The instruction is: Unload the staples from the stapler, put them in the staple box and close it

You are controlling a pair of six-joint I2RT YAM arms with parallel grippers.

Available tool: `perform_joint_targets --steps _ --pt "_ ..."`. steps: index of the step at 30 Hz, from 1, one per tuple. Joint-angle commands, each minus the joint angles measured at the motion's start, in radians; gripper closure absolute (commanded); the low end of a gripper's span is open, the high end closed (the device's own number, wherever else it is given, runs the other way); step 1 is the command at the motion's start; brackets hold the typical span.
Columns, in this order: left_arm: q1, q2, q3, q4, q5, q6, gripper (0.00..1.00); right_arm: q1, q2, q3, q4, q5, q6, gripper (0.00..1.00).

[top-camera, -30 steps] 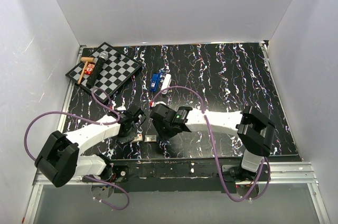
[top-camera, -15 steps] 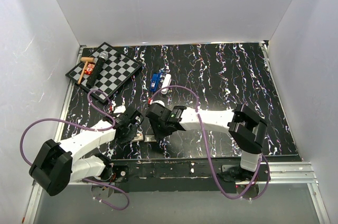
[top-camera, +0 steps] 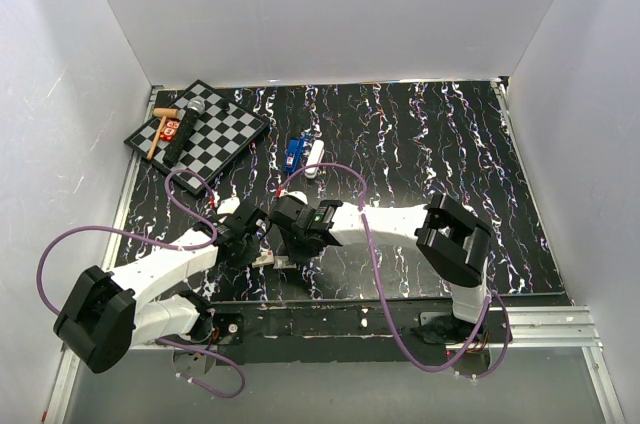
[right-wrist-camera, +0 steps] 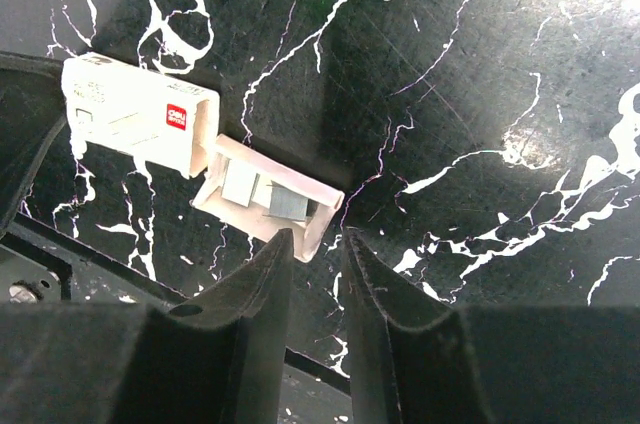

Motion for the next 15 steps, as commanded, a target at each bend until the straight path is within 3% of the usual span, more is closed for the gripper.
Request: perform_joint_targets --steps 1,15 --pt "-0.002 -0.03 -0.013 0.024 0.002 0.014 1.0 0.002 0.015 0.043 -0.006 0.026 0.022 0.68" --pt "-0.004 -0.03 -0.014 0.037 0.012 0.026 1.0 -0.008 0.032 0.045 -0.005 0.028 0.027 0.8"
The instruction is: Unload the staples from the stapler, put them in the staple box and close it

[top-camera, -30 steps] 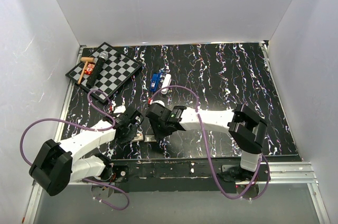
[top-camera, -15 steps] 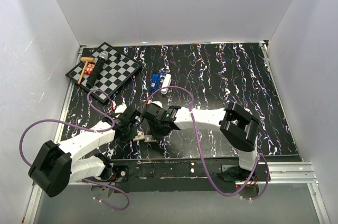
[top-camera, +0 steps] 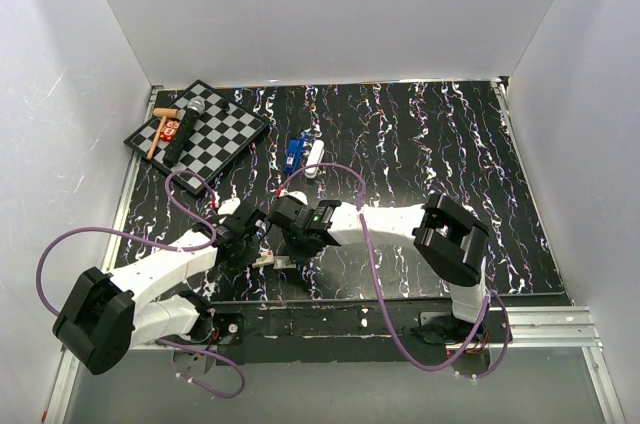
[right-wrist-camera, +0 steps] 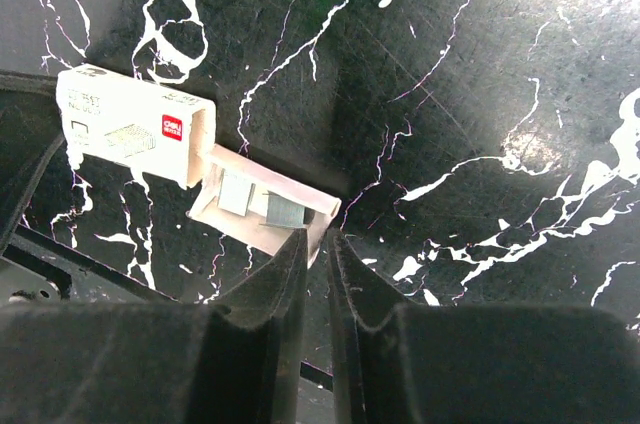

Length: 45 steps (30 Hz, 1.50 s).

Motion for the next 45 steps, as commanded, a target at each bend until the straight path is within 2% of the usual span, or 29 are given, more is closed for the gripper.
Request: perform_joint_targets --steps 1,12,16,19,45 --pt "-0.002 -0.022 -0.003 0.028 -0.003 0.008 1.0 -0.007 0.02 0.037 -0.003 0.018 0.012 0.8" --pt "-0.004 -0.026 -0.003 0.032 0.002 0.013 1.0 -0.01 0.036 0.047 -0.006 0.012 0.012 0.85" --pt "-0.004 -0.033 -0.005 0.037 0.005 0.017 1.0 -0.013 0.043 0.054 -0.006 0.009 0.009 0.9" --pt "-0.004 -0.034 -0.006 0.042 0.008 0.017 1.0 -0.013 0.043 0.054 -0.003 0.004 0.007 0.99" --pt "-0.016 -0.068 -0.026 0.066 0.063 0.025 1.0 -0.027 -0.035 -0.012 -0.009 0.102 0.023 0.99"
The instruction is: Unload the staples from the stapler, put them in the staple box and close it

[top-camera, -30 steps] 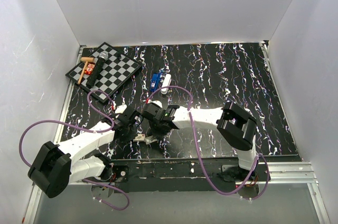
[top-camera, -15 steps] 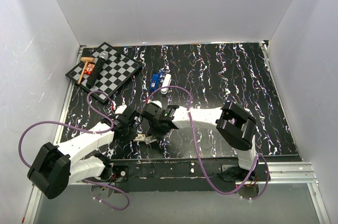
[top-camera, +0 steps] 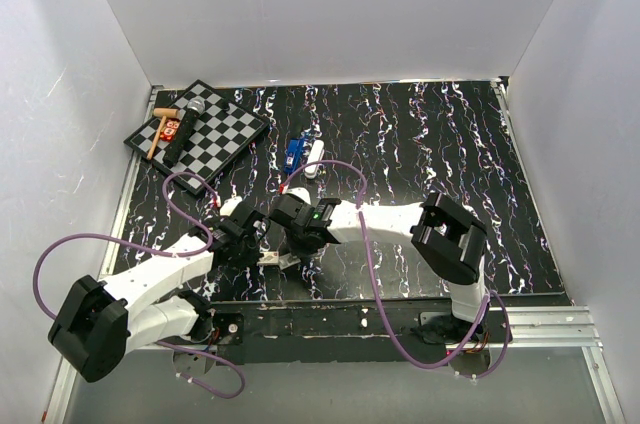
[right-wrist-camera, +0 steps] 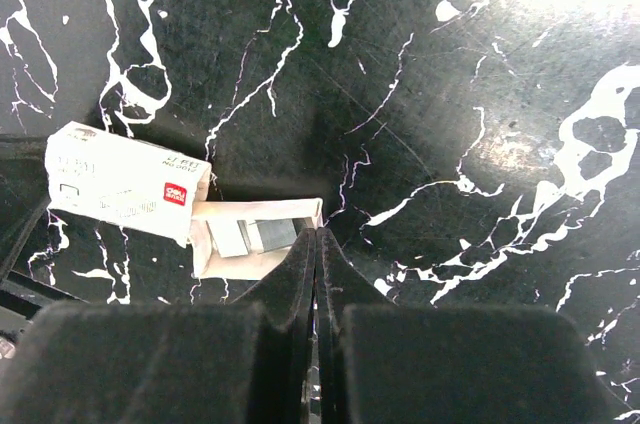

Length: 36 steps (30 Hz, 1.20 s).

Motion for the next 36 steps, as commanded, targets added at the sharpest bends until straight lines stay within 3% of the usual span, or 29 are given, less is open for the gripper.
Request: perform_joint_targets --steps 1,15,27,36 --pt "-0.011 -0.019 -0.013 0.021 0.018 0.009 1.0 -0.008 -0.052 -0.02 -0.01 0.056 0.022 0.99" --pt "-0.031 -0.026 -0.036 0.026 0.024 -0.011 1.0 -0.028 -0.072 -0.048 -0.003 0.08 0.027 0.99" --pt "-0.031 -0.017 0.007 -0.069 -0.091 -0.073 1.0 -0.028 -0.069 -0.035 0.0 0.082 0.033 0.99" --pt "-0.03 0.018 0.029 -0.049 -0.098 -0.065 1.0 -0.023 -0.058 -0.022 0.004 0.079 0.034 0.99"
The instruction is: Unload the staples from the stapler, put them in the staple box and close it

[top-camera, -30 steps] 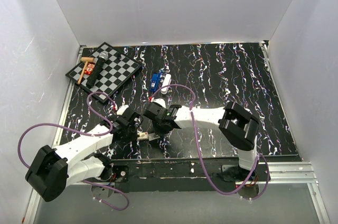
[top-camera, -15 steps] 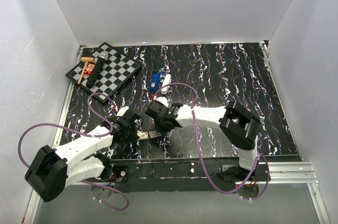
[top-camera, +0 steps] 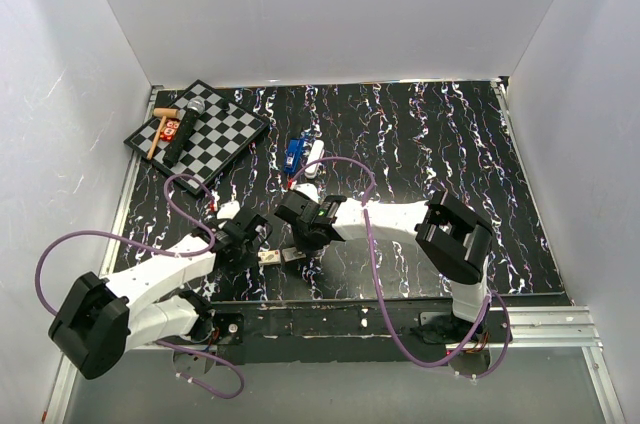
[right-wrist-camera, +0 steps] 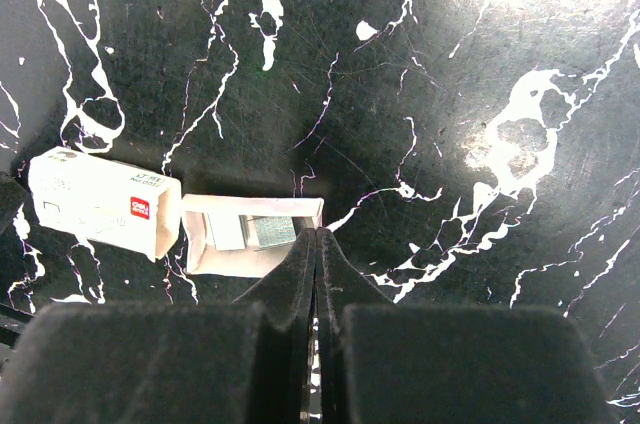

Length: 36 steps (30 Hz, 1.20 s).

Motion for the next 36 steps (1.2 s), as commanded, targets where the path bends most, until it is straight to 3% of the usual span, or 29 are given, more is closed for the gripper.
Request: perform_joint_targets --steps 1,36 --pt "-0.003 0.015 0.047 0.013 -0.035 -0.002 1.0 0.004 -0.03 0.014 0.005 0.029 0.01 0.99" --pt "-0.003 0.071 0.021 0.106 0.011 0.017 1.0 0.016 0.014 0.072 0.023 0.008 0.035 0.99"
